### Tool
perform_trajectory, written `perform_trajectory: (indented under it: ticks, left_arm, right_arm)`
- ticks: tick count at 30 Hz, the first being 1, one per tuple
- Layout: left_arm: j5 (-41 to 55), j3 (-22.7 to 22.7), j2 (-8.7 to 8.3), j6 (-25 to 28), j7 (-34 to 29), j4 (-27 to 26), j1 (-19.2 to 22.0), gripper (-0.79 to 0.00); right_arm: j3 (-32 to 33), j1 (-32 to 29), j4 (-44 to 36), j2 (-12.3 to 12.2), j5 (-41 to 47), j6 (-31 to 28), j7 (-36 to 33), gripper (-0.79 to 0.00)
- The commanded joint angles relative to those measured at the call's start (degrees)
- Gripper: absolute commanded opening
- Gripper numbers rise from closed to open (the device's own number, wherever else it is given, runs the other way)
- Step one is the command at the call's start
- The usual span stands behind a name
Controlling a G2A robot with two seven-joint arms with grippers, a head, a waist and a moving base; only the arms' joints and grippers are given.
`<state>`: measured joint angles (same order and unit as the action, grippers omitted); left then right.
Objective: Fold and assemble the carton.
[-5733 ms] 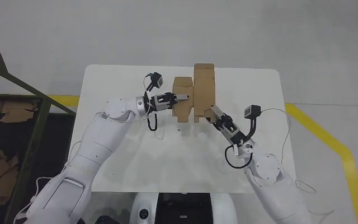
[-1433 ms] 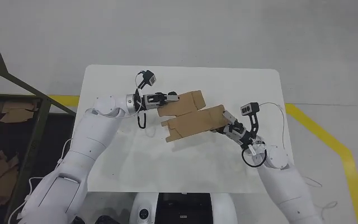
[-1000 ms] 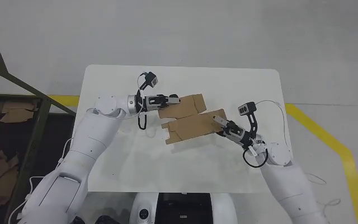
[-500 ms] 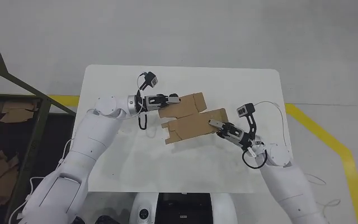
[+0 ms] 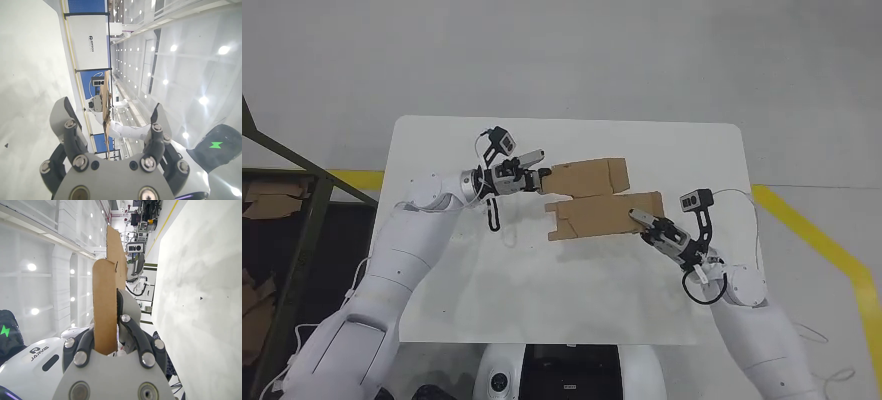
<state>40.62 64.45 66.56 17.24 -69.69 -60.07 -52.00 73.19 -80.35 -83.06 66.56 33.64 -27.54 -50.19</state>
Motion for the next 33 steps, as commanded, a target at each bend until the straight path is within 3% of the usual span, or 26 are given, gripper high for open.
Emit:
perform_trajectory:
  ticks: [1,17,33]
  left_arm:
    - [0.2,0.0,0.01,-0.6,-0.5,0.0,-0.1,0.0]
    - [0.1,-2.4,1.03,-1.8,-0.7,-1.3,0.7,0.0]
    - [-0.6,-1.2,0.96,-2.6,-1.4,-2.7,1.2,0.0]
  right_arm:
    - [0.5,-0.7,-0.2,-0.1,-0.4,-0.3,0.8,-0.785]
    - [2.1,-3.3,-0.6,-0.4,-3.3,0.5,3.4,-0.785]
    - [1.7,-3.3,-1.4,-0.3,-7.8,0.8,7.3,-0.785]
